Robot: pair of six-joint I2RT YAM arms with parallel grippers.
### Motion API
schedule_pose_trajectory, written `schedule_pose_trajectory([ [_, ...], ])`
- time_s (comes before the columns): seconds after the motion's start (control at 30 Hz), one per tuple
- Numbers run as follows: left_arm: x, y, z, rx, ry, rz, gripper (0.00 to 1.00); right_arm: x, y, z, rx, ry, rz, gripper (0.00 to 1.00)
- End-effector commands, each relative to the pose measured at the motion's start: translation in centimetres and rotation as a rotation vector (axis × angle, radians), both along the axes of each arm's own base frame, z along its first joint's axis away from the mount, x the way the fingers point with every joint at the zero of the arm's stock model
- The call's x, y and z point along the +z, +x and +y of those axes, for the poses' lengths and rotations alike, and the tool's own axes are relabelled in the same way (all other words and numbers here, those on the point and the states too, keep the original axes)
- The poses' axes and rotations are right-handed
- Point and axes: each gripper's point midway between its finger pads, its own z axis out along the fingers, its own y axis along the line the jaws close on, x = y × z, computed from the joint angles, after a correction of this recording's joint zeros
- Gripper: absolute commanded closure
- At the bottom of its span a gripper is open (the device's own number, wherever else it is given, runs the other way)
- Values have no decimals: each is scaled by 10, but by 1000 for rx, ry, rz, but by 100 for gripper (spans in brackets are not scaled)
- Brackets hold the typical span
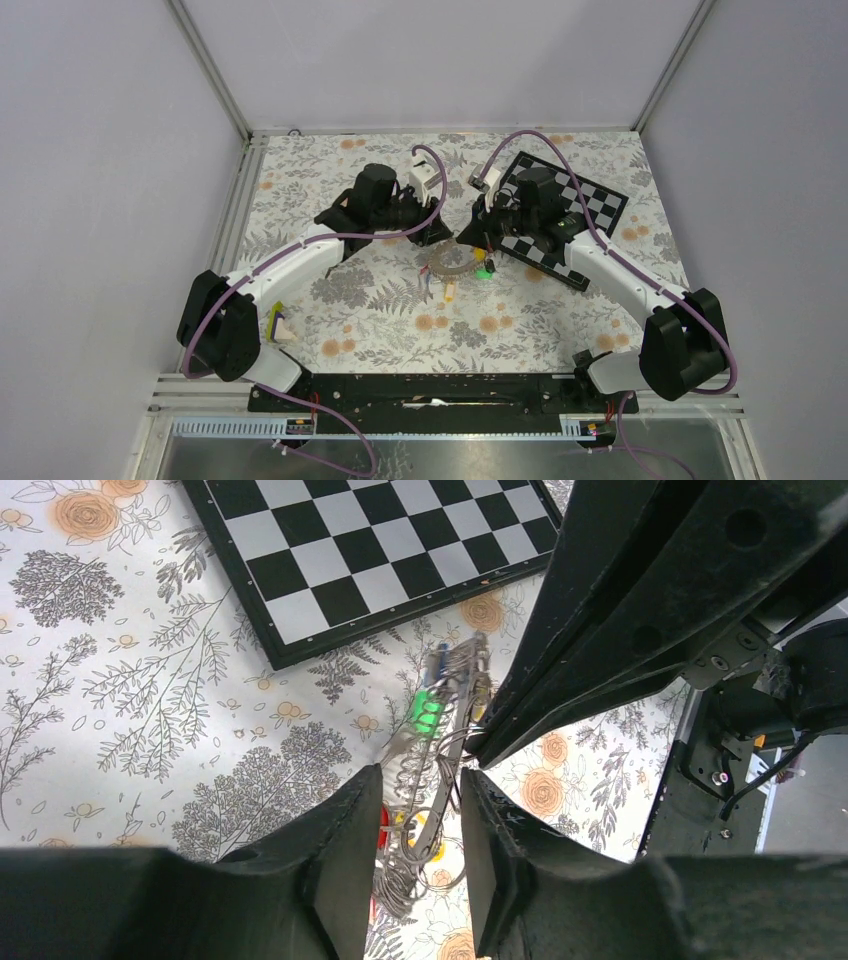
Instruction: Put the keys on the keyring
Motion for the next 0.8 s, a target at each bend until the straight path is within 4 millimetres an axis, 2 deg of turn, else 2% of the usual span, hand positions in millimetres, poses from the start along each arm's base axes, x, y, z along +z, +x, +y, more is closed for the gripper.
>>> schedule_pose_trajectory([
  [0.0, 11, 19, 13, 76, 17, -92, 65, 28, -2, 5, 48, 73, -80, 100],
  [0.23, 11, 12, 8, 21, 4, -74, 83, 26, -2, 4, 53, 70, -87, 100],
  [0.37, 9, -3, -2, -88, -14, -36, 100, 24, 1, 2, 30, 60, -83, 100],
  [0.47, 7, -13, -7, -179, -22, -44, 100, 23, 6, 2, 5, 59, -78, 100],
  [0.6, 10, -21, -10, -229, -29, -71, 100, 19, 8, 2, -18, 60, -44, 100],
  [0.77, 14, -31, -17, -292, -28, -123, 100, 22, 10, 9, -1, 95, -32, 100],
])
